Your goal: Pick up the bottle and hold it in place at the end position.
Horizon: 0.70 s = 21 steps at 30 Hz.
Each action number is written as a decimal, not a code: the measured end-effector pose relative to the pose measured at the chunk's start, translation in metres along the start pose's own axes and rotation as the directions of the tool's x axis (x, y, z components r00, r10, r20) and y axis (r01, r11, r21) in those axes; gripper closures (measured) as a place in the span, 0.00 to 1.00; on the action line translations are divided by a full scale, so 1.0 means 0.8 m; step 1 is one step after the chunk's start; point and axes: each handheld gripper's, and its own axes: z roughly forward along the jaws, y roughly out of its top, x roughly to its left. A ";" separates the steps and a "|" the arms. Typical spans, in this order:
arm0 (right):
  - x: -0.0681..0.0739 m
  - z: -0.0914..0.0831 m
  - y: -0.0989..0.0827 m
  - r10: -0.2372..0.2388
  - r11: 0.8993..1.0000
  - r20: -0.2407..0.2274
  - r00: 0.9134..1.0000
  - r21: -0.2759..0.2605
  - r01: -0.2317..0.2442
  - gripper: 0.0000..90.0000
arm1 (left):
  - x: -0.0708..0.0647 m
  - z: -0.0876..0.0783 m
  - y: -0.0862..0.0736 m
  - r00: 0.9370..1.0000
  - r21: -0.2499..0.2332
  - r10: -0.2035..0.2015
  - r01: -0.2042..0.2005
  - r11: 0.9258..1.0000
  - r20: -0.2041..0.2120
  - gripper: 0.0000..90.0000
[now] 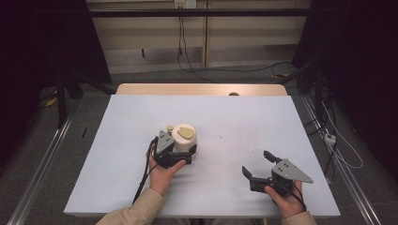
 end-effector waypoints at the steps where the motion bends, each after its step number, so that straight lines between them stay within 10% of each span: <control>1: 0.000 0.000 0.000 -0.002 1.000 -0.002 1.000 0.000 0.002 0.05 | -0.001 0.001 0.000 1.000 0.002 0.003 -0.003 1.000 -0.005 0.04; 21: -0.001 0.000 0.000 0.001 1.000 -0.007 1.000 0.001 -0.001 0.05 | -0.005 0.015 -0.001 0.999 -0.020 0.013 -0.014 1.000 -0.038 0.05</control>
